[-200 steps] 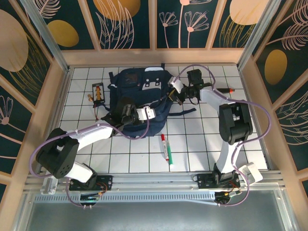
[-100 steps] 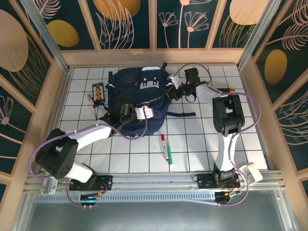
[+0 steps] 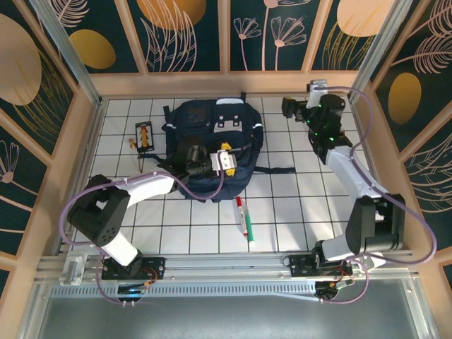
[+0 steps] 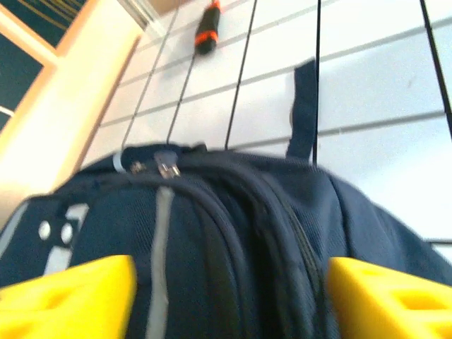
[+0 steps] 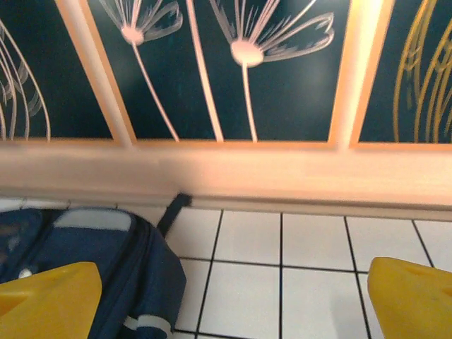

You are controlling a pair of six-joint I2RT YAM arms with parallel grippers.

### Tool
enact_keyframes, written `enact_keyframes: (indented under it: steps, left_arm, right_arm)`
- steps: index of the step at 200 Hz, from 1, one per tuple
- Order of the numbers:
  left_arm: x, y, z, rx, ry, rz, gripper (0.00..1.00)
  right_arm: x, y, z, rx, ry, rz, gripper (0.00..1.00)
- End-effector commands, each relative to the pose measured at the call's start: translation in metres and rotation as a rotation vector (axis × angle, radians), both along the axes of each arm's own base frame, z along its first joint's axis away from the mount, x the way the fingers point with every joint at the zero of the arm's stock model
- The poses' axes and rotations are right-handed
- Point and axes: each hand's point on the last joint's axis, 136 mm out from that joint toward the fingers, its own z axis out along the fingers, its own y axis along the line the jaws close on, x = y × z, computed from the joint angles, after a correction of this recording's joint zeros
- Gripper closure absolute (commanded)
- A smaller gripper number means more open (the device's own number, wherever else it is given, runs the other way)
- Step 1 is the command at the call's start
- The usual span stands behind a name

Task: Pack books, pencil case, and school supplies into a backpack

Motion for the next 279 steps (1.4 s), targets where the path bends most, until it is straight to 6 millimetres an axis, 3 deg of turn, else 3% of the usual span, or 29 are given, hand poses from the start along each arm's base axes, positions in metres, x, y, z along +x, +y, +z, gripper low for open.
enact_keyframes:
  steps: [1, 17, 25, 31, 38, 45, 59, 72, 97, 120, 148, 180, 200, 236, 255, 279]
  left_arm:
    - [-0.005, -0.017, 0.059, -0.166, -0.036, -0.062, 0.18]
    - [-0.012, -0.011, 0.074, -0.16, 0.001, -0.052, 0.17]
    - [-0.018, -0.007, 0.07, -0.131, 0.042, -0.051, 0.15]
    - [-0.02, -0.006, 0.08, -0.116, 0.048, -0.061, 0.15]
    - [-0.026, -0.003, 0.078, -0.076, 0.073, -0.073, 0.15]
    - [-0.027, 0.001, 0.077, -0.051, 0.095, -0.065, 0.15]
    - [-0.022, 0.012, 0.069, -0.03, 0.161, -0.003, 0.16]
    - [-0.007, 0.024, 0.06, -0.046, 0.242, 0.098, 0.16]
    - [0.038, 0.05, 0.036, -0.048, 0.385, 0.434, 0.16]
    - [0.05, 0.057, 0.018, -0.039, 0.529, 0.548, 0.15]
    - [0.041, 0.056, 0.0, -0.032, 0.625, 0.553, 0.15]
    - [0.026, 0.062, -0.022, 0.066, 0.664, 0.523, 0.14]
    - [0.015, 0.063, -0.032, 0.114, 0.699, 0.494, 0.14]
    - [0.011, 0.069, -0.03, 0.112, 0.632, 0.477, 0.14]
    - [0.015, 0.073, -0.026, 0.12, 0.602, 0.497, 0.14]
    - [0.011, 0.073, -0.026, 0.149, 0.571, 0.454, 0.15]
  right_arm:
    - [-0.027, 0.035, -0.049, -0.141, 0.055, 0.297, 0.12]
    - [-0.065, 0.086, -0.081, -0.406, 0.01, 0.662, 0.19]
    - [-0.08, 0.102, -0.1, -0.511, 0.023, 0.796, 0.19]
    - [-0.088, 0.111, -0.115, -0.585, 0.039, 0.884, 0.19]
    - [-0.088, 0.117, -0.129, -0.64, 0.064, 0.935, 0.22]
    - [-0.087, 0.122, -0.14, -0.666, 0.096, 0.982, 0.31]
    - [-0.077, 0.131, -0.146, -0.642, 0.137, 1.036, 0.45]
    - [-0.071, 0.138, -0.148, -0.632, 0.136, 1.077, 0.47]
    - [-0.062, 0.147, -0.152, -0.667, 0.102, 1.111, 0.47]
    - [-0.068, 0.16, -0.16, -0.701, 0.084, 1.204, 0.44]
    - [-0.078, 0.172, -0.18, -0.713, 0.152, 1.28, 0.46]
    - [-0.089, 0.167, -0.204, -0.703, 0.276, 1.295, 0.46]
    - [-0.096, 0.168, -0.206, -0.682, 0.298, 1.303, 0.44]
    - [-0.109, 0.17, -0.207, -0.703, 0.278, 1.341, 0.43]
    - [-0.109, 0.17, -0.215, -0.759, 0.259, 1.341, 0.5]
    - [-0.113, 0.176, -0.217, -0.763, 0.242, 1.361, 0.7]
